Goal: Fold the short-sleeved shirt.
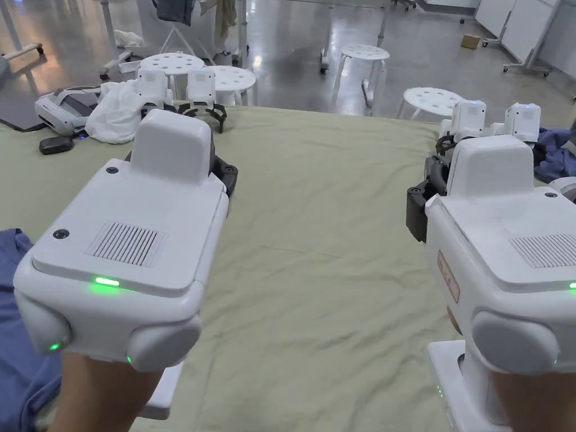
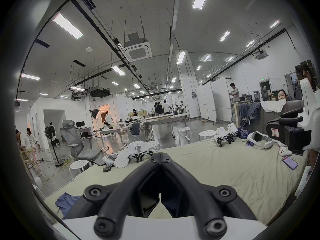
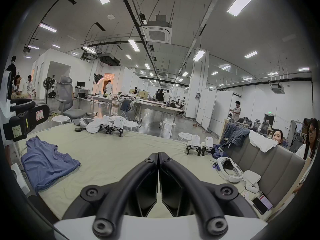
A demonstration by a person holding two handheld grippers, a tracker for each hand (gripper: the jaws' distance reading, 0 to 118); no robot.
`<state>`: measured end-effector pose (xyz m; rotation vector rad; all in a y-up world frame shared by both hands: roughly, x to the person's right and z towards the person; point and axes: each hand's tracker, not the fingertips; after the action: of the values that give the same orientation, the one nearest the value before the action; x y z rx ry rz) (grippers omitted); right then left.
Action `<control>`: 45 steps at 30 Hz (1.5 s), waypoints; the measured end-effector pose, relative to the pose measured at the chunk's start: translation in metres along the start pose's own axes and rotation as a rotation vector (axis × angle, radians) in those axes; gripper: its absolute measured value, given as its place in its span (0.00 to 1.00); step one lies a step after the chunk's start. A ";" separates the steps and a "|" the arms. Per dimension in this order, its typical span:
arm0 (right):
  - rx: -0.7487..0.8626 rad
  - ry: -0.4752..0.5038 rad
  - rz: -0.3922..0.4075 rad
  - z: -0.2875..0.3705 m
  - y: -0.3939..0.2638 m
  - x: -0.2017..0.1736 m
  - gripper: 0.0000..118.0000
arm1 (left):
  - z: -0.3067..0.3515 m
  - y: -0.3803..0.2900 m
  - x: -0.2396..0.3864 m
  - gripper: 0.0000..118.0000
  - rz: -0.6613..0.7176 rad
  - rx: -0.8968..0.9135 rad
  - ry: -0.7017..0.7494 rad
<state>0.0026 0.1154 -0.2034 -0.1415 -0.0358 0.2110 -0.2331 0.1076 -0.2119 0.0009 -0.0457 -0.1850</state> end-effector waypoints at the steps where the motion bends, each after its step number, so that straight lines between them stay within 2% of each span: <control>1: 0.000 0.001 0.000 0.000 0.000 0.000 0.04 | 0.000 0.000 0.000 0.00 -0.002 0.000 0.001; 12: 0.008 0.048 0.006 -0.008 0.003 -0.016 0.04 | 0.006 -0.002 -0.018 0.00 -0.026 -0.009 0.053; 20: 0.026 0.181 0.004 -0.021 0.009 -0.062 0.04 | 0.023 -0.008 -0.054 0.00 -0.047 -0.044 0.165; 28: 0.057 0.326 0.033 -0.024 0.019 -0.118 0.04 | 0.049 -0.016 -0.102 0.00 -0.048 -0.081 0.313; 33: 0.065 0.387 0.034 -0.022 0.022 -0.141 0.04 | 0.062 -0.023 -0.121 0.00 -0.041 -0.092 0.379; 39: 0.083 0.448 0.071 -0.018 0.025 -0.164 0.04 | 0.071 -0.034 -0.133 0.00 -0.066 -0.119 0.435; 45: 0.086 0.472 0.069 -0.019 0.027 -0.176 0.04 | 0.077 -0.040 -0.148 0.00 -0.041 -0.125 0.472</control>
<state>-0.1737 0.1018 -0.2301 -0.1039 0.4475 0.2437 -0.3890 0.0955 -0.1424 -0.0786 0.4367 -0.2250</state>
